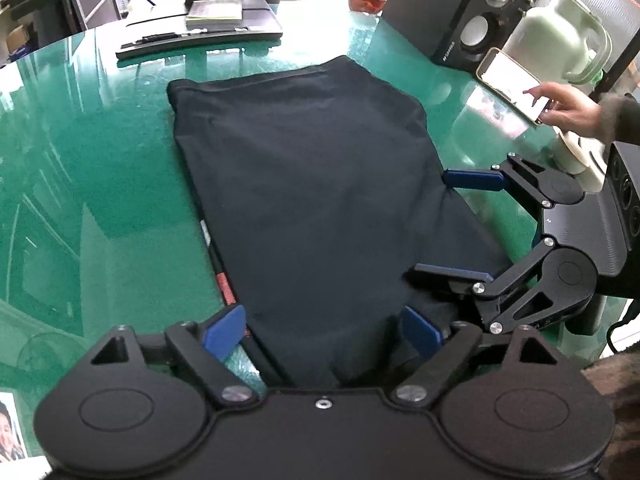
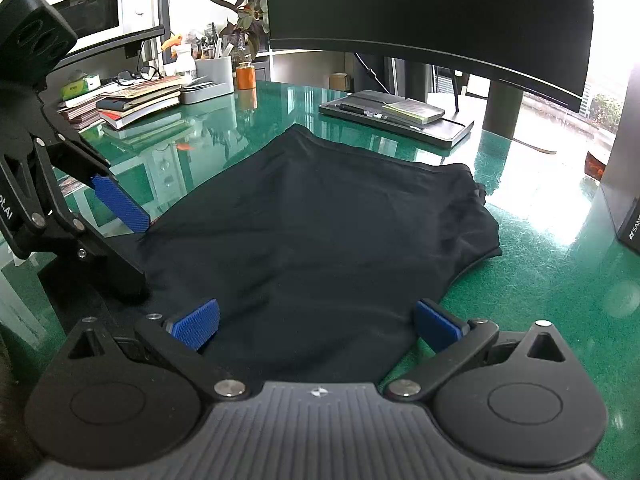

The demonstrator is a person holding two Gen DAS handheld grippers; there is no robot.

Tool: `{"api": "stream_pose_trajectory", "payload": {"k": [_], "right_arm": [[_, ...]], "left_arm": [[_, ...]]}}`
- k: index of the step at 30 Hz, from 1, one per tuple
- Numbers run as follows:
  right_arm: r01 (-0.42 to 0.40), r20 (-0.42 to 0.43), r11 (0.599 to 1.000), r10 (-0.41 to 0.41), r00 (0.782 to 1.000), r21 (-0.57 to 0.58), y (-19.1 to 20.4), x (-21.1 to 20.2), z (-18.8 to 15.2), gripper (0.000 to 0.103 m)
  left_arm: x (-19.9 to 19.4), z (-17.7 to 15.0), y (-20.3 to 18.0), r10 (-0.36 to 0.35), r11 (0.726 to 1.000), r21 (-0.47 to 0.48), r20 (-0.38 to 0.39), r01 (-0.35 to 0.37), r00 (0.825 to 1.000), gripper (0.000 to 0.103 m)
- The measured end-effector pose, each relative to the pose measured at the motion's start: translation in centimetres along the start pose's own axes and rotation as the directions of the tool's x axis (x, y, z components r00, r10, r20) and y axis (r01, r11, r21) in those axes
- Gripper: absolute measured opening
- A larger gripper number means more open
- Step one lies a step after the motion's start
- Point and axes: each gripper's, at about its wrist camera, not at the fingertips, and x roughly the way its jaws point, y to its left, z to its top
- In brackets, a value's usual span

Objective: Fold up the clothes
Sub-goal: 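Open both grippers and release the flattened shorts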

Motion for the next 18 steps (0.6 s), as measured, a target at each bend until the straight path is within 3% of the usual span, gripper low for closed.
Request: {"api": "stream_pose_trajectory", "payload": {"k": [18], "right_arm": [[-0.001, 0.001, 1.000, 0.001, 1.000, -0.002, 0.0, 0.8, -0.1, 0.103]], "left_arm": [[0.8, 0.8, -0.1, -0.005, 1.000, -0.014, -0.040, 0.004, 0.999, 0.094]]}}
